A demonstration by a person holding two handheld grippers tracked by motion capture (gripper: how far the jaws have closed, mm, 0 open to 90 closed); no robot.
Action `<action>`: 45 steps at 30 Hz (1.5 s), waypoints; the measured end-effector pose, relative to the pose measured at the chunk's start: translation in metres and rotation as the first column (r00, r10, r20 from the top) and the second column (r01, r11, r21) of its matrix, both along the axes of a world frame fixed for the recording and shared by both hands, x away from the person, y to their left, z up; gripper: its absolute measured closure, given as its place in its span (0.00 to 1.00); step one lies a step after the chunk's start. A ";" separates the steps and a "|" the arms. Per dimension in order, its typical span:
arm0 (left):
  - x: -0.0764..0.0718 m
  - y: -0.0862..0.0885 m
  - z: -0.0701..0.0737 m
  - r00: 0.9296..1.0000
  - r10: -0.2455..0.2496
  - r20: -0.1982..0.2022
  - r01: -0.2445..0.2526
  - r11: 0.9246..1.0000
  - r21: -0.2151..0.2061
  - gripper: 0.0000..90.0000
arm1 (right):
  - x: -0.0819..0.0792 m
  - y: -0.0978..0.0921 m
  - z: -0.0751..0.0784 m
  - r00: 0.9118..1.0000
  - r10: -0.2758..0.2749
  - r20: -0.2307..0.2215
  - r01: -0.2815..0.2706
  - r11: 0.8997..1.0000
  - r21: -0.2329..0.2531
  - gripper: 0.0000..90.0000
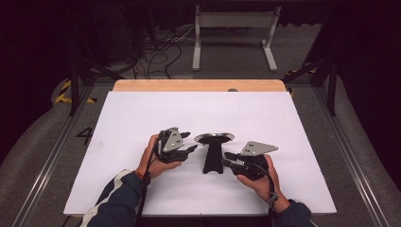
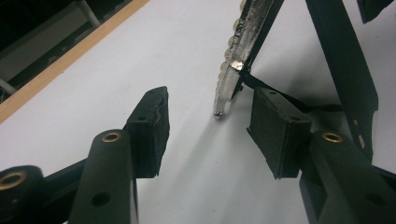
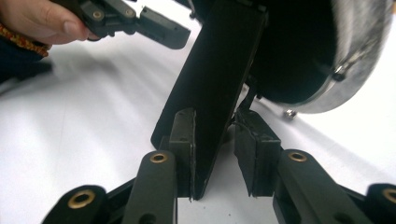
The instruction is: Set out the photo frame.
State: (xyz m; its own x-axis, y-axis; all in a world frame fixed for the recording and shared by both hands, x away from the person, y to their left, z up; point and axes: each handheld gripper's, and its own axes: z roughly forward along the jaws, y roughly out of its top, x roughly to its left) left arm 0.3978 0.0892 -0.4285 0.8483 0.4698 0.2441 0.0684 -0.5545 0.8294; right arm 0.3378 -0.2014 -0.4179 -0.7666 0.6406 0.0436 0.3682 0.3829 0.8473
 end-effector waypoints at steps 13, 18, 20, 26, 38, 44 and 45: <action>0.001 -0.001 0.001 0.998 -0.064 -0.028 0.064 0.998 0.010 0.61 | -0.011 0.004 0.013 0.996 -0.030 0.088 0.027 0.999 0.040 0.88; 0.000 0.006 0.004 0.998 -0.044 -0.043 0.043 0.999 -0.005 0.56 | -0.014 0.006 0.016 0.995 -0.013 0.096 0.008 0.999 0.052 0.87; 0.000 0.010 0.005 0.998 -0.035 -0.052 0.035 0.999 -0.002 0.52 | -0.015 0.007 0.016 0.995 -0.007 0.097 0.002 0.999 0.050 0.82; -0.001 0.020 0.006 0.996 -0.006 -0.088 0.005 1.000 -0.012 0.32 | -0.019 0.015 0.016 0.995 0.042 0.090 -0.045 0.999 0.031 0.51; -0.003 0.029 -0.002 0.986 0.029 -0.164 -0.023 0.999 0.035 0.07 | -0.025 0.044 0.003 0.993 0.091 0.070 -0.087 0.994 -0.063 0.12; 0.002 0.019 -0.003 0.992 0.020 -0.128 -0.018 1.000 0.017 0.20 | -0.025 0.060 -0.003 0.992 0.106 0.068 -0.102 0.993 -0.063 0.17; 0.003 0.016 -0.004 0.993 0.014 -0.118 -0.012 1.000 0.024 0.22 | -0.025 0.064 -0.005 0.992 0.107 0.064 -0.103 0.992 -0.067 0.23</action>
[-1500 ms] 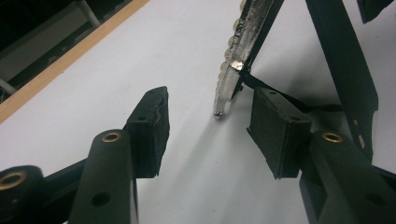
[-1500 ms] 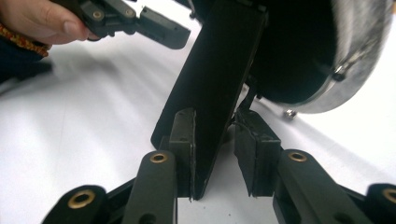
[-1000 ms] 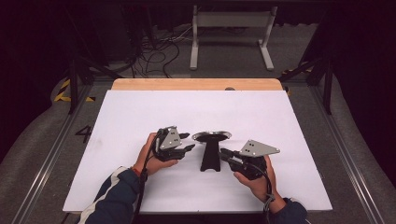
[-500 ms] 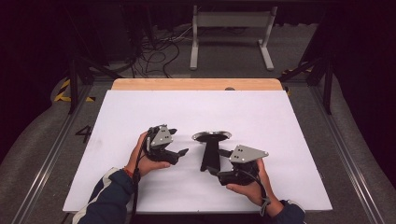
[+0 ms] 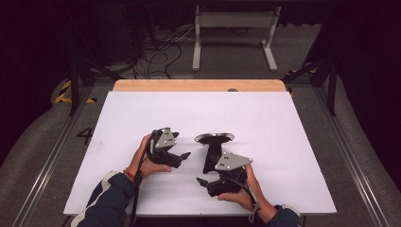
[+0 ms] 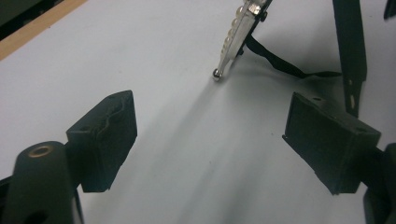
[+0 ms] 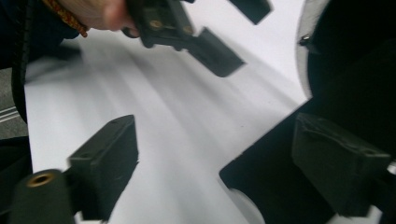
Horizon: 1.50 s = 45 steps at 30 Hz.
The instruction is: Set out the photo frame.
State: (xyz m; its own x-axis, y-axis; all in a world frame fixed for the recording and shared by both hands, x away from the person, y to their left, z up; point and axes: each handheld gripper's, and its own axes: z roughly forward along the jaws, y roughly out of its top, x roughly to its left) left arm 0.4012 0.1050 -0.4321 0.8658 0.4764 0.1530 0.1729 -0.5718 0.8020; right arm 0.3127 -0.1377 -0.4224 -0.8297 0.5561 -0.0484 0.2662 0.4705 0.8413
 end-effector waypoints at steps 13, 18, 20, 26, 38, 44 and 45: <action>0.013 -0.019 0.000 0.999 -0.035 -0.015 0.034 0.996 -0.079 0.48 | 0.007 0.023 -0.018 0.997 -0.080 -0.001 0.080 0.997 -0.012 0.86; 0.015 -0.025 -0.003 0.999 -0.042 0.004 0.042 0.998 -0.057 0.55 | 0.009 0.030 -0.023 0.995 -0.096 0.004 0.096 0.995 -0.028 0.98; 0.016 -0.026 -0.003 0.999 -0.043 0.017 0.044 0.998 -0.051 0.62 | 0.009 0.032 -0.025 0.995 -0.104 0.002 0.104 0.994 -0.026 1.00; 0.017 -0.030 -0.006 0.998 -0.056 0.025 0.056 0.998 -0.015 0.70 | 0.010 0.037 -0.029 0.993 -0.117 0.004 0.117 0.993 -0.025 1.00; 0.017 -0.037 -0.009 0.998 -0.058 0.009 0.059 0.997 -0.040 0.75 | 0.013 0.040 -0.039 0.984 -0.177 -0.020 0.175 0.983 -0.063 1.00; 0.016 -0.038 -0.008 0.998 -0.066 0.004 0.066 0.995 -0.072 0.75 | 0.015 0.034 -0.040 0.981 -0.193 -0.039 0.190 0.980 -0.066 1.00; 0.016 -0.039 -0.008 0.997 -0.071 0.006 0.071 0.995 -0.073 0.77 | 0.015 0.035 -0.040 0.981 -0.192 -0.039 0.190 0.980 -0.067 1.00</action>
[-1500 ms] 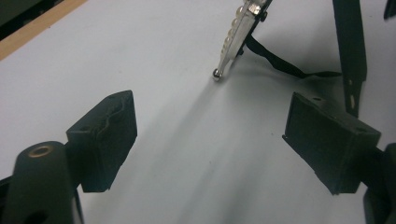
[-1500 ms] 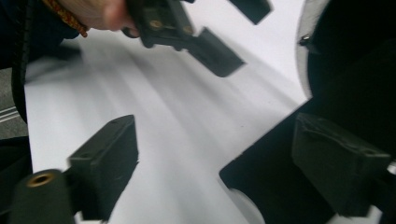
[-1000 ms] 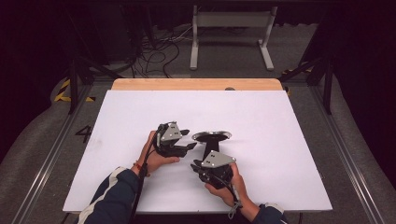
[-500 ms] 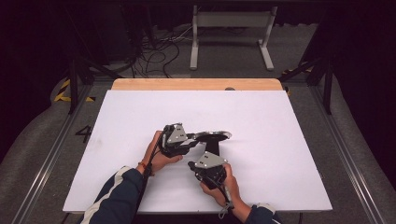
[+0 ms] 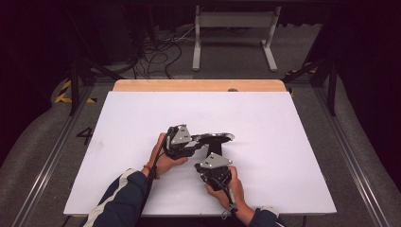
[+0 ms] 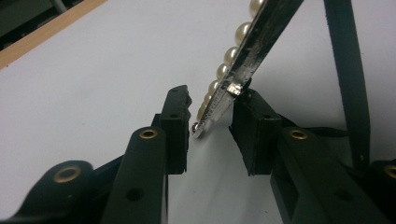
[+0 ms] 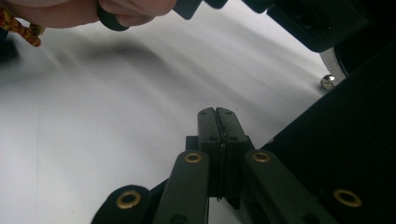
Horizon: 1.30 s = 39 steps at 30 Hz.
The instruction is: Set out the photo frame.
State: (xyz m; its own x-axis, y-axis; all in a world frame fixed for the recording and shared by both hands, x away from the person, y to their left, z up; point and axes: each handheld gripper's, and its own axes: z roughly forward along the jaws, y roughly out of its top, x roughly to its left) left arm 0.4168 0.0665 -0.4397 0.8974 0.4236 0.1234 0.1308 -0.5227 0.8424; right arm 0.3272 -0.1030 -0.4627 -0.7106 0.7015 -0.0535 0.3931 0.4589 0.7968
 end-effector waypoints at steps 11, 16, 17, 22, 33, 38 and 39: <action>-0.006 0.001 0.000 0.999 0.002 0.035 -0.003 1.000 0.030 0.84 | 0.001 -0.008 0.000 0.999 -0.017 -0.029 0.017 1.000 0.008 1.00; -0.010 0.003 0.001 0.999 0.010 0.044 -0.011 0.999 0.037 0.85 | 0.001 -0.010 0.001 0.999 -0.013 -0.041 0.013 1.000 0.015 1.00; -0.011 0.004 0.002 0.999 0.012 0.051 -0.014 0.999 0.040 0.86 | 0.001 -0.011 0.001 0.999 -0.012 -0.041 0.013 1.000 0.016 1.00; -0.015 0.004 0.003 0.998 0.010 0.061 -0.014 0.998 0.054 0.87 | 0.001 -0.015 0.002 0.999 -0.011 -0.051 0.012 1.000 0.022 1.00; -0.021 0.007 0.006 0.998 0.003 0.062 -0.008 0.997 0.074 0.88 | 0.003 -0.025 0.002 0.997 -0.016 -0.069 0.018 0.999 0.039 1.00; -0.023 0.006 0.007 0.998 -0.005 0.059 0.001 0.997 0.074 0.88 | 0.004 -0.031 0.001 0.999 -0.010 -0.053 0.012 0.999 0.033 1.00; -0.024 0.006 0.007 0.998 -0.007 0.057 0.003 0.997 0.072 0.88 | 0.005 -0.033 0.001 0.998 -0.010 -0.056 0.012 0.999 0.036 1.00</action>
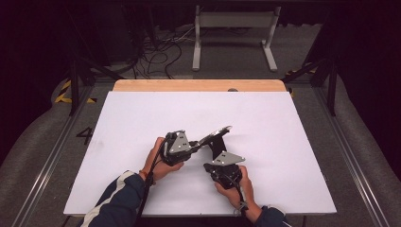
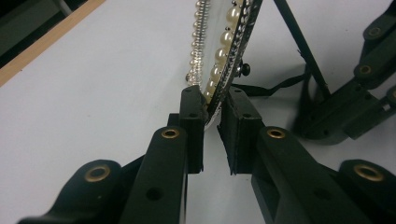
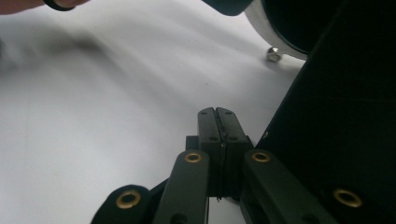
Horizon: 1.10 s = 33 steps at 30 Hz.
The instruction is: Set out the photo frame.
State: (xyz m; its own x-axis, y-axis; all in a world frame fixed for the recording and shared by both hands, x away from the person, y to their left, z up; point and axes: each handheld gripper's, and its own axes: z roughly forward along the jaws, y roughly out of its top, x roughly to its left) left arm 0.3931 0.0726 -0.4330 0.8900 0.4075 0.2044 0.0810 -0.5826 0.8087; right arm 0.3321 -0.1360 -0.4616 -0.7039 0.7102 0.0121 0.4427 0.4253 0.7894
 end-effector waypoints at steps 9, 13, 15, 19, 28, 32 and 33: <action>-0.005 -0.003 0.000 1.000 -0.014 0.015 0.014 1.000 0.004 0.88 | 0.006 -0.011 0.000 1.000 -0.002 -0.003 0.002 1.000 -0.019 1.00; -0.006 -0.003 0.000 1.000 -0.019 0.017 0.019 1.000 0.008 0.88 | 0.008 -0.014 0.000 1.000 0.000 -0.009 0.000 1.000 -0.021 1.00; -0.006 -0.004 0.000 1.000 -0.023 0.016 0.023 1.000 0.007 0.89 | 0.009 -0.015 0.000 1.000 0.005 -0.010 -0.005 1.000 -0.023 1.00; -0.007 -0.004 0.001 1.000 -0.022 0.015 0.021 1.000 0.009 0.88 | 0.009 -0.016 0.000 1.000 0.015 -0.002 -0.015 0.999 -0.030 1.00; -0.010 -0.007 0.001 0.999 -0.035 0.021 0.034 0.999 0.015 0.88 | 0.013 -0.022 0.000 0.999 0.032 -0.013 -0.032 0.999 -0.023 1.00; -0.010 -0.007 0.001 0.999 -0.040 0.017 0.040 0.999 0.012 0.88 | 0.014 -0.024 0.000 0.999 0.045 -0.011 -0.046 0.999 -0.029 1.00; -0.010 -0.007 0.001 0.999 -0.040 0.018 0.040 0.999 0.013 0.87 | 0.014 -0.025 0.000 0.999 0.046 -0.013 -0.046 0.999 -0.028 1.00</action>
State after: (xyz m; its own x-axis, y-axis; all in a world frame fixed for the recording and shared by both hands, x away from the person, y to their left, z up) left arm 0.3828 0.0652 -0.4319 0.9017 0.3689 0.2255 0.0427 -0.5950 0.8026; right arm 0.3465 -0.1611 -0.4615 -0.7358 0.6771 0.0006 0.4313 0.4679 0.7714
